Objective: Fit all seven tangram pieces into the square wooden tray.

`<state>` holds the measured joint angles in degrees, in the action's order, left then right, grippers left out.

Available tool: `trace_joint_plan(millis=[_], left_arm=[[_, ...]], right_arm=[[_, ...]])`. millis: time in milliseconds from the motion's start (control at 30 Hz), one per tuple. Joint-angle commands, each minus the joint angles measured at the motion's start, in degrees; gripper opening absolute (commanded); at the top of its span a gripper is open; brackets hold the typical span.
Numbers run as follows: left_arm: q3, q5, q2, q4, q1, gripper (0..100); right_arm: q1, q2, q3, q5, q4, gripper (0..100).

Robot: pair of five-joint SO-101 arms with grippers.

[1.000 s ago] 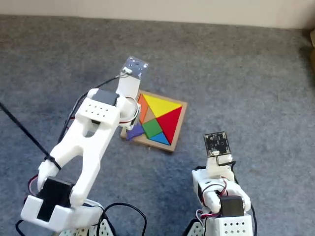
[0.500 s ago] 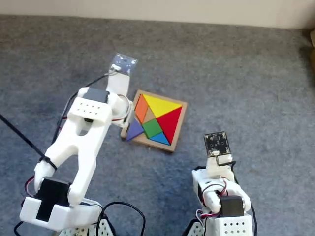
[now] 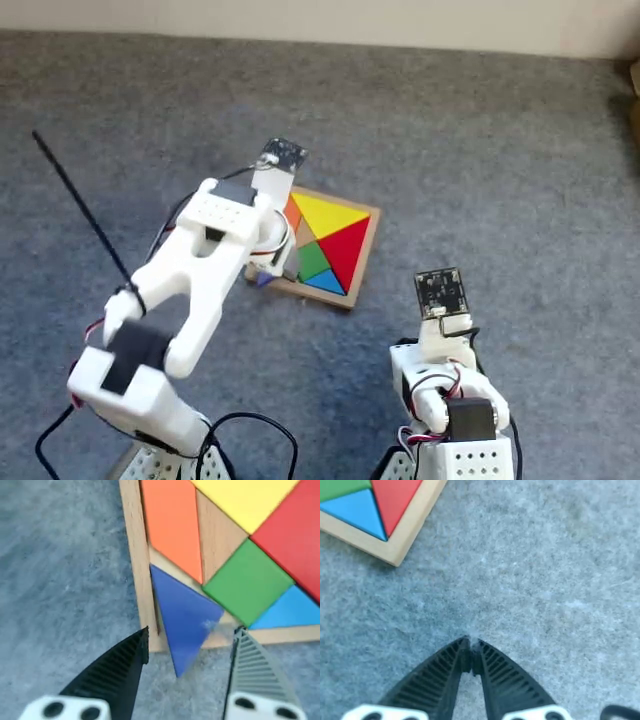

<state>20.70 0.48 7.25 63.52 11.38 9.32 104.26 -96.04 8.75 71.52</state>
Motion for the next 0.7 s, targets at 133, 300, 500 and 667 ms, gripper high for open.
trace_joint_plan(millis=[133, 300, 500, 667], left_arm=[[-5.6, 0.4, 2.5, 0.6, 1.0, 26], [-5.6, 0.4, 2.5, 0.4, 0.7, 26], [-5.6, 0.3, 2.7, 0.3, 0.8, 20], [-5.3, 0.3, 2.7, 0.3, 0.8, 21]], right_arm=[[-0.7, 1.9, -8.2, -0.3, 0.6, 1.7], [-0.7, 1.9, -8.2, -0.3, 0.6, 1.7], [-0.7, 1.9, -8.2, -0.3, 0.6, 1.7], [-0.7, 1.9, -8.2, -0.3, 0.6, 1.7]])
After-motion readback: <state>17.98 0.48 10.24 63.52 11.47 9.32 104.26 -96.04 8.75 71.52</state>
